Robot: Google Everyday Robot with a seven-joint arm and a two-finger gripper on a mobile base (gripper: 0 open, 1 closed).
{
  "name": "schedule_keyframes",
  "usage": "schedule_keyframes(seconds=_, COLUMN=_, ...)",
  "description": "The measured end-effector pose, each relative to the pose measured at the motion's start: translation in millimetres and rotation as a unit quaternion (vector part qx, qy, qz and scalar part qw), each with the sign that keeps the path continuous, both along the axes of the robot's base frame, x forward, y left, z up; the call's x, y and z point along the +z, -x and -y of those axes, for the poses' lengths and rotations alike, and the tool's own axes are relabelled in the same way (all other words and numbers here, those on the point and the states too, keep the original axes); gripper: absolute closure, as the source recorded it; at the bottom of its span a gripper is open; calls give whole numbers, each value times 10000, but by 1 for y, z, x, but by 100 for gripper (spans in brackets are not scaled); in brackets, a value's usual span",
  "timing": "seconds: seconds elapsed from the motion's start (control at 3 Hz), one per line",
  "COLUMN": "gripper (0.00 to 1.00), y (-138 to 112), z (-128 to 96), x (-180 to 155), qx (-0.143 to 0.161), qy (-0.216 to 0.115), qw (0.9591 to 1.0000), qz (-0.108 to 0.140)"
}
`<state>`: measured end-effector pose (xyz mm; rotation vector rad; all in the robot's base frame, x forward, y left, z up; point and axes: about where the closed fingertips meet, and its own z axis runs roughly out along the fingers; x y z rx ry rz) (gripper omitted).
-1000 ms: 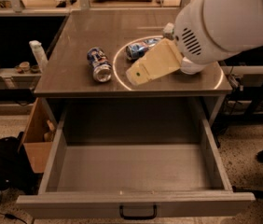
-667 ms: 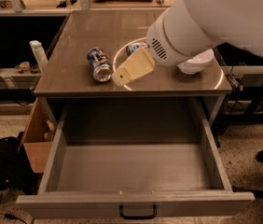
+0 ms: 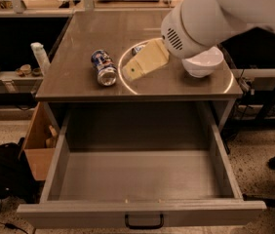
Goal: Place pepsi can into top drawer
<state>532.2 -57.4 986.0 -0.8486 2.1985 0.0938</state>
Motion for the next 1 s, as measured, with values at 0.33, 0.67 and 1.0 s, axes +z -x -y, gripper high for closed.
schedule_keyframes(seconds=0.33, gripper=0, y=-23, z=11, x=-5, qx=141, qy=-505, qw=9983, qz=-240)
schedule_keyframes(seconds=0.67, gripper=0, y=-41, z=6, x=-14, qx=395, qy=-1059, qw=9923, qz=-513)
schedule_keyframes(seconds=1.0, gripper=0, y=-57, z=-47, x=-26, qx=787, qy=-1275, qw=9863, qz=-692)
